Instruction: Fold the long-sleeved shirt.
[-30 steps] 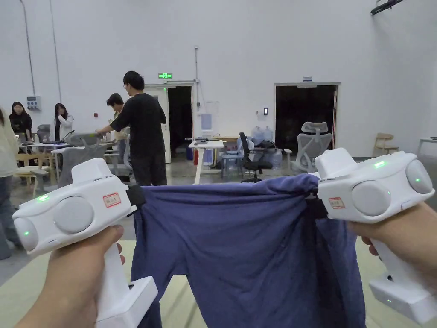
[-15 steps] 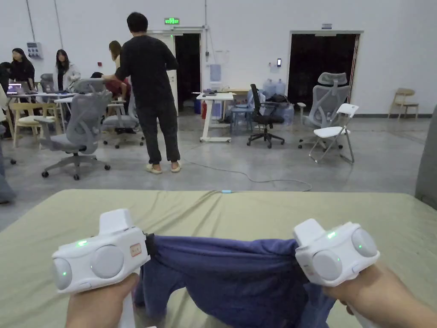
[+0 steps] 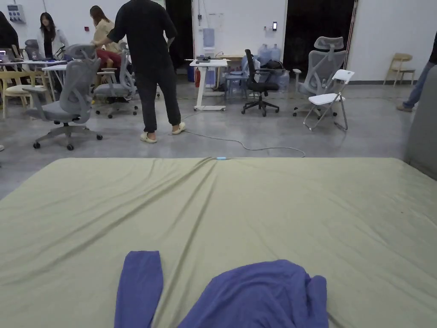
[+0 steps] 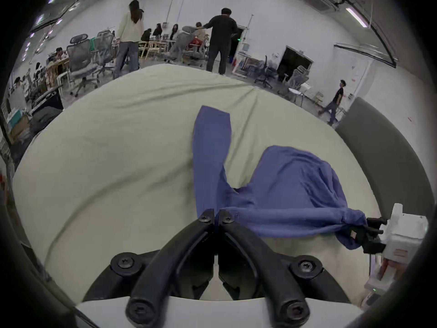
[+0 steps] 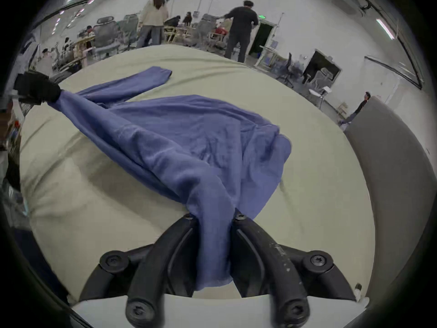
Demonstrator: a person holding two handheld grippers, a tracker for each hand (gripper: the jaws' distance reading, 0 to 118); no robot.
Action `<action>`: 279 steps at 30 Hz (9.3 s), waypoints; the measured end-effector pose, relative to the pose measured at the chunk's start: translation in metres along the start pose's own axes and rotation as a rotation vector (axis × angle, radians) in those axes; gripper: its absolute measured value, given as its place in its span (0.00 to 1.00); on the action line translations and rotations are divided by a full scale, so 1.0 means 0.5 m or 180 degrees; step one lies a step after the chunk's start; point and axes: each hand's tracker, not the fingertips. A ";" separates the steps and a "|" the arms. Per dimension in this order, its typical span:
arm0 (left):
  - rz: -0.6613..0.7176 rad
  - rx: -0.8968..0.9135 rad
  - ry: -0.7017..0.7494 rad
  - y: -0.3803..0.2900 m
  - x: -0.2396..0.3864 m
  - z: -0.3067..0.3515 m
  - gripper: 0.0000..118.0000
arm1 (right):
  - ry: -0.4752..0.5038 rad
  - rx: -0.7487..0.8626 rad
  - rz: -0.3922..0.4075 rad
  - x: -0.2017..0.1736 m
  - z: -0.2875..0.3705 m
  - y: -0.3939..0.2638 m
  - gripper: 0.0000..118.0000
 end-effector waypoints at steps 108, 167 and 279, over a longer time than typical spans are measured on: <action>0.0726 0.2248 -0.1460 0.695 0.205 0.438 0.00 | -0.0612 0.2481 -0.2026 0.514 0.681 0.479 0.20; 0.1057 0.0302 -0.0186 -0.222 -0.233 0.181 0.97 | -0.0025 0.0066 -0.2283 0.080 0.251 -0.352 0.97; -0.0561 0.0101 -0.0630 0.093 0.036 -0.142 0.02 | 0.0005 0.0082 -0.1178 0.147 -0.007 -0.053 0.13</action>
